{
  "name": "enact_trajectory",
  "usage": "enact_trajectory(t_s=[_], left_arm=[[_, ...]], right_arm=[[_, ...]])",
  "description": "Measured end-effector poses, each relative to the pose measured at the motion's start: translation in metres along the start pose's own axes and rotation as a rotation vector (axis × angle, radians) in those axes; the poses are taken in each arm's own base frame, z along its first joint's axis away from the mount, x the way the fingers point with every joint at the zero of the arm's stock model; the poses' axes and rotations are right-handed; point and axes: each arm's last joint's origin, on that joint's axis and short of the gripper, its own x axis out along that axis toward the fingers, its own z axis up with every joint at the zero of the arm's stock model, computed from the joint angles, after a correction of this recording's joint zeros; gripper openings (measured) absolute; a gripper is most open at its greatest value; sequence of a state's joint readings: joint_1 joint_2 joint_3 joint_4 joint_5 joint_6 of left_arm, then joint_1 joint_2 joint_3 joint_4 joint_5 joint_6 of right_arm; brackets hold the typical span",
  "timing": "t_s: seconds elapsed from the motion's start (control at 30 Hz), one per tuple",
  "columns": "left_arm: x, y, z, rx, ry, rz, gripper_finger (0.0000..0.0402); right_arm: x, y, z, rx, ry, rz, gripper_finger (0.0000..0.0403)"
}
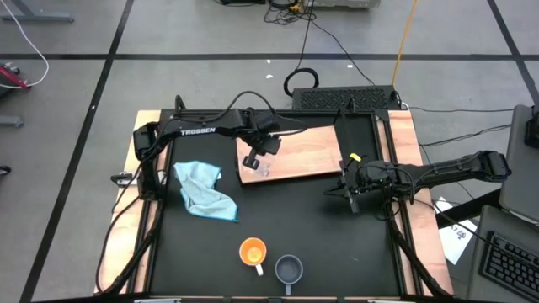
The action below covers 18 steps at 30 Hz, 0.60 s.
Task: Stack small to large cups/mugs on shelf
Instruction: Put the transparent mug on the shelf
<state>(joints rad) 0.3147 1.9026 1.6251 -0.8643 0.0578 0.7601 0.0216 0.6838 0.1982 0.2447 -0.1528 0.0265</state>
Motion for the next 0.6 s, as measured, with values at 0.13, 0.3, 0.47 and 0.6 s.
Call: enact_trajectory(t_s=[0.13, 0.3, 0.47, 0.6], left_arm=[[-0.003, -0.004, 0.004, 0.014, 0.037, 0.053, 0.0000], [-0.007, -0.009, 0.009, 0.024, 0.034, 0.071, 0.0000], [-0.011, -0.013, 0.014, 0.035, 0.028, 0.097, 0.0000], [-0.013, -0.016, 0.018, 0.031, 0.015, 0.103, 0.0000]], right_arm=[[0.000, 0.000, 0.000, 0.001, 0.004, 0.000, 0.0000], [0.000, 0.000, 0.000, 0.001, 0.003, 0.000, 0.0000], [0.000, 0.000, -0.001, 0.002, 0.011, 0.000, 0.0000], [0.000, 0.000, -0.002, 0.014, 0.017, 0.000, 0.0000]])
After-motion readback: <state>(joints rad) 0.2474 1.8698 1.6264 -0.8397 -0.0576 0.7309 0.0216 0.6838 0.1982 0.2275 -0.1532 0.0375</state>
